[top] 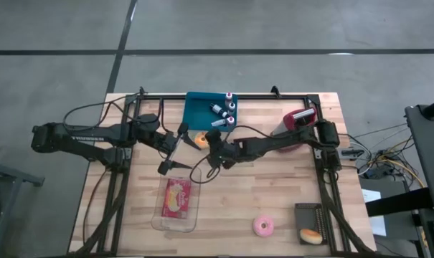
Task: Pick & Place Food Item
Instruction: Put the yellow black doughnut into the black bin
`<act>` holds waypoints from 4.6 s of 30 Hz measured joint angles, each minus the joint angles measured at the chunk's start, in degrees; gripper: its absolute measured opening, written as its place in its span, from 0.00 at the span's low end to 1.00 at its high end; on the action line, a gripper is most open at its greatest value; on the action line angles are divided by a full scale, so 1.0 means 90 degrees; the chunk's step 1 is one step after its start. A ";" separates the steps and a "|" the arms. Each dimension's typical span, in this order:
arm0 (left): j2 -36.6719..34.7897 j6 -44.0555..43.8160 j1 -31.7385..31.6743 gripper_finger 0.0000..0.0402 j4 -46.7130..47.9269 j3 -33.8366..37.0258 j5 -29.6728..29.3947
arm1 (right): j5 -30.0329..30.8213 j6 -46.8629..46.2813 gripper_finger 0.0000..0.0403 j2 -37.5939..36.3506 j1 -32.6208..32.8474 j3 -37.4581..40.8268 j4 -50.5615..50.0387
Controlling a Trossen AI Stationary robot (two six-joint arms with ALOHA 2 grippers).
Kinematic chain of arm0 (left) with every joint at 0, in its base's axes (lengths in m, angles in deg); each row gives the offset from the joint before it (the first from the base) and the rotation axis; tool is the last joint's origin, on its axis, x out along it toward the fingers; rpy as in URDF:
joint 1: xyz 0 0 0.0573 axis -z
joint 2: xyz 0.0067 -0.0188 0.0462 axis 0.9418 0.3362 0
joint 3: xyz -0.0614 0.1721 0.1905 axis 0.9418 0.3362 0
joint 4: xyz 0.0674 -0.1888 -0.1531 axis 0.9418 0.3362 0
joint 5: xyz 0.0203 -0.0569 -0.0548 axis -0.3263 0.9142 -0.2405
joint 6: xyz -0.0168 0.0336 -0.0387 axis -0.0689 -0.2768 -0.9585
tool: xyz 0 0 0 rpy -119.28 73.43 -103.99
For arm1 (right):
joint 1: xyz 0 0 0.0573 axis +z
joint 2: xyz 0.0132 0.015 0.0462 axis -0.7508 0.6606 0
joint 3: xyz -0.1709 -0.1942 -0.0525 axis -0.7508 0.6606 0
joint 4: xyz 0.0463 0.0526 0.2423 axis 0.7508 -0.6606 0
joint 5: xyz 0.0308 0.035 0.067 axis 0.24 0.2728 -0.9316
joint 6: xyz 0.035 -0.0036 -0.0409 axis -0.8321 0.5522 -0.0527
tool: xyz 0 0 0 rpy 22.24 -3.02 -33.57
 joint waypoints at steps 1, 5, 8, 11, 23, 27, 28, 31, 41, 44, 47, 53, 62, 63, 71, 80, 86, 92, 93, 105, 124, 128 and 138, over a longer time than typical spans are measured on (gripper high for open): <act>0.0000 0.0000 -0.0002 0.85 0.0000 0.0000 0.0000 | 0.0000 -0.0021 0.24 0.0061 -0.0017 0.0000 0.0013; 0.0000 0.0000 -0.0001 0.85 -0.0001 0.0000 -0.0001 | -0.0017 -0.0453 0.33 0.0265 -0.0082 0.0006 0.0213; 0.0000 0.0000 -0.0002 0.85 0.0000 0.0000 -0.0001 | -0.0017 -0.0600 0.40 0.0403 -0.0139 0.0005 0.0597; 0.0000 0.0000 -0.0002 0.85 -0.0002 0.0000 -0.0002 | -0.0007 -0.0614 0.46 0.0595 -0.0227 0.0000 0.0764; 0.0000 0.0000 -0.0002 0.85 -0.0001 0.0000 -0.0001 | 0.0127 -0.0182 0.51 0.1048 -0.0460 -0.0010 0.1034; 0.0000 0.0000 -0.0001 0.85 -0.0002 0.0000 -0.0001 | 0.0051 -0.0104 0.51 0.1048 -0.0524 -0.0010 0.1029; 0.0000 0.0000 0.0000 0.85 0.0000 0.0000 -0.0002 | -0.0043 -0.0109 0.51 0.1048 -0.0551 -0.0010 0.1027; 0.0000 0.0000 -0.0002 0.85 -0.0002 0.0000 -0.0001 | -0.0409 -0.0091 0.51 0.1051 -0.0650 -0.0010 0.0975; 0.0000 0.0000 0.0000 0.85 -0.0002 0.0000 -0.0001 | -0.0879 0.0270 0.51 0.1055 -0.0854 0.0012 0.1069; 0.0000 0.0000 0.0000 0.85 -0.0002 0.0000 -0.0002 | -0.0896 0.0296 0.51 0.1055 -0.0864 0.0046 0.1168; 0.0000 0.0000 -0.0001 0.85 -0.0001 0.0000 0.0000 | -0.0896 0.0292 0.50 0.1058 -0.0864 0.0084 0.1313; 0.0000 0.0000 -0.0002 0.85 -0.0002 0.0000 -0.0001 | -0.0964 0.0292 0.45 0.1058 -0.0899 0.0111 0.1319; 0.0000 0.0000 -0.0002 0.85 -0.0002 -0.0002 0.0000 | -0.1395 0.0294 0.37 0.1055 -0.0998 0.0273 0.1402; 0.0000 0.0000 0.0000 0.85 -0.0002 -0.0002 -0.0002 | -0.1396 0.0294 0.36 0.1055 -0.0998 0.0277 0.1414; 0.0000 0.0000 -0.0002 0.85 -0.0002 -0.0005 0.0000 | -0.1394 0.0294 0.28 0.1055 -0.0998 0.0287 0.1474; 0.0000 0.0000 -0.0002 0.85 0.0000 -0.0005 0.0000 | -0.1356 0.0296 0.18 0.1055 -0.0998 0.0287 0.1481; 0.0000 0.0000 -0.0002 0.85 -0.0001 -0.0005 -0.0002 | -0.1348 0.0296 0.14 0.1055 -0.0998 0.0287 0.1486; 0.0000 0.0000 -0.0002 0.85 -0.0002 -0.0005 -0.0002 | -0.1341 0.0296 0.14 0.1053 -0.0995 0.0287 0.1488; 0.0000 0.0000 -0.0001 0.85 -0.0002 -0.0005 -0.0002 | -0.1326 0.0294 0.14 0.1044 -0.0989 0.0287 0.1486; 0.0000 0.0000 -0.0001 0.85 -0.0002 -0.0005 -0.0002 | -0.0455 0.0293 0.14 0.0468 -0.0486 0.0294 0.0294; 0.0000 0.0000 -0.0002 0.85 0.0007 -0.0005 0.0000 | -0.1942 -0.3049 0.14 -0.2041 0.0551 0.0287 -0.3792; 0.0002 0.0000 -0.0002 0.85 0.0001 -0.0005 -0.0002 | -0.2639 -0.3809 0.14 -0.2266 0.0748 0.0201 -0.4682; 0.0000 0.0000 -0.0002 0.85 0.0000 -0.0005 0.0000 | -0.4208 -0.6350 0.14 -0.2289 0.1074 -0.0471 -0.6551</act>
